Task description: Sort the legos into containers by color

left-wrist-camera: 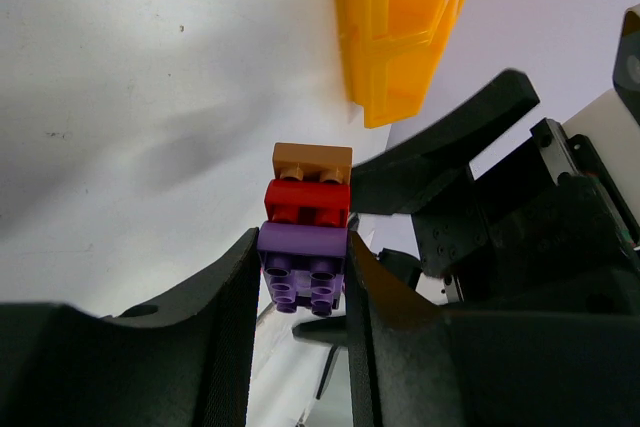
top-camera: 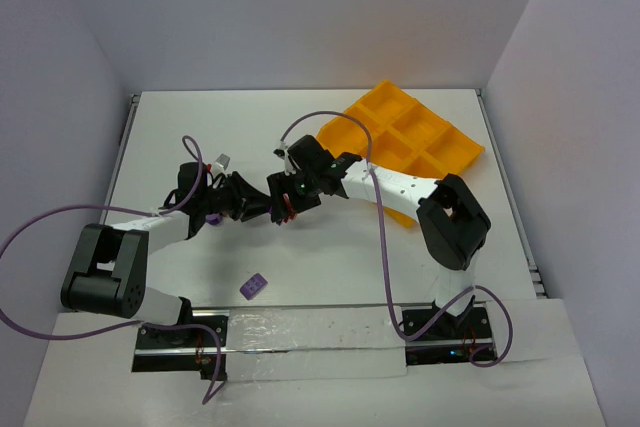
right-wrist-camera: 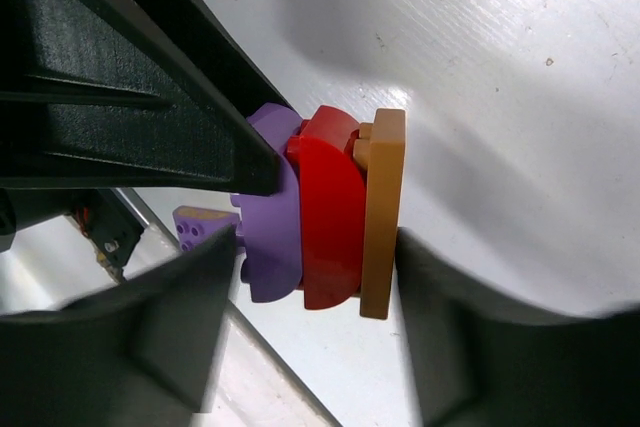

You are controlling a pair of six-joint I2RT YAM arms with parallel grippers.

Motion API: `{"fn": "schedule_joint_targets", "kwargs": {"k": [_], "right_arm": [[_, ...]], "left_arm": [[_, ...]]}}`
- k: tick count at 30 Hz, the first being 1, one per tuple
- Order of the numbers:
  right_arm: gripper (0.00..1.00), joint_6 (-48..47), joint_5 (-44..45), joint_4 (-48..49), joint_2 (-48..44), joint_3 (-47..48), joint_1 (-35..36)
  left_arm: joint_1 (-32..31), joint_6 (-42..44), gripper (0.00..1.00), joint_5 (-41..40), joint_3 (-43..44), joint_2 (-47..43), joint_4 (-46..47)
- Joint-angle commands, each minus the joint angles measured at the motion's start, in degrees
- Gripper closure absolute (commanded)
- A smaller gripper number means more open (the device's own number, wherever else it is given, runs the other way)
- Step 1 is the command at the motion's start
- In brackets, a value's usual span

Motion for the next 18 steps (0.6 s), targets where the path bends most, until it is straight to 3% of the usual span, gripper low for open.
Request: {"fn": "schedule_joint_targets", "kwargs": {"k": [1,9,18], "right_arm": [[0.09,-1.2,-2.5,-1.4,-0.7,4.5,-0.7],[0.06,-4.8,-10.7,-2.1,-8.1,0.0,-6.6],[0.19,0.0,-23.0,8.7,-15.1,-10.2,-16.3]], "left_arm": [[0.2,2.1,1.0,0.1,1.6,-0.1,-0.4],[0.3,6.0,1.0,3.7,5.4,0.5,-3.8],[0.3,5.2,1.0,12.9,10.5,1.0,1.0]]}}
